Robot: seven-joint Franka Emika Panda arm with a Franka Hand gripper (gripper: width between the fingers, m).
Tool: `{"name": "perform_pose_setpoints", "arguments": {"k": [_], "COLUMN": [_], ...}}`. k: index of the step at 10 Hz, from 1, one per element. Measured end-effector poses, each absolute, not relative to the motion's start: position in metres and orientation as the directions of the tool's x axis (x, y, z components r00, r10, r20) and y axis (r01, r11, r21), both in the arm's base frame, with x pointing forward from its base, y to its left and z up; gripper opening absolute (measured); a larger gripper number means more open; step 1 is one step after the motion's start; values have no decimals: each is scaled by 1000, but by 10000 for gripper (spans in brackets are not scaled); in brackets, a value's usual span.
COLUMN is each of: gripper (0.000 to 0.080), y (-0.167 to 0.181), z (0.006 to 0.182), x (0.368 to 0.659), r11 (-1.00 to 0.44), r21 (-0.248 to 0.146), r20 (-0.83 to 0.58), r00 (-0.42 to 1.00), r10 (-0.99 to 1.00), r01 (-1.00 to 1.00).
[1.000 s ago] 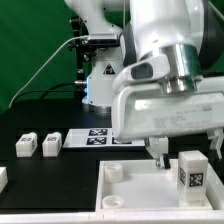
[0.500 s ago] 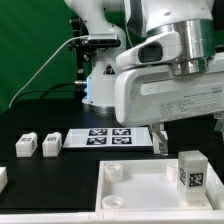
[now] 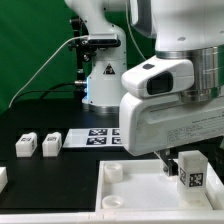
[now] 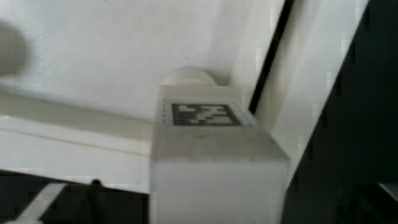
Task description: Assemble one leg
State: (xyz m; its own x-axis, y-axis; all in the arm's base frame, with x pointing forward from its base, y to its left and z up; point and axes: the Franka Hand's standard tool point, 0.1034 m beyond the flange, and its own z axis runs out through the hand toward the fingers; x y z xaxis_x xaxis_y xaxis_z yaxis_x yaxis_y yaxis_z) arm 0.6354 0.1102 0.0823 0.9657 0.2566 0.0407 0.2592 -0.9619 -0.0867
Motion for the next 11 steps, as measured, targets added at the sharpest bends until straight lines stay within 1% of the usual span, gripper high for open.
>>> {"name": "perform_pose_setpoints", "arguments": {"k": [2,3,4,5,8,9,10,11], "gripper": [649,541,403,290,291,291,291,291], "y": [110,110,110,111,113,111,110,109], "z": [81,80,80,80,80,79,77,77], "x": [636,636,636,636,635,636,642,642], "r11": [-964,-971,-970,-982,-985,-966,-942,-879], "r21": [-85,-87,-87,-92,-111,-111,-120,-118], "r20": [56,53,53,48,16,9,27,13], "r00": [967,974,973,986,991,971,948,884], "r10": [250,220,224,160,-136,-238,-318,-467], "r01": [254,224,228,164,-133,-235,-313,-462]}}
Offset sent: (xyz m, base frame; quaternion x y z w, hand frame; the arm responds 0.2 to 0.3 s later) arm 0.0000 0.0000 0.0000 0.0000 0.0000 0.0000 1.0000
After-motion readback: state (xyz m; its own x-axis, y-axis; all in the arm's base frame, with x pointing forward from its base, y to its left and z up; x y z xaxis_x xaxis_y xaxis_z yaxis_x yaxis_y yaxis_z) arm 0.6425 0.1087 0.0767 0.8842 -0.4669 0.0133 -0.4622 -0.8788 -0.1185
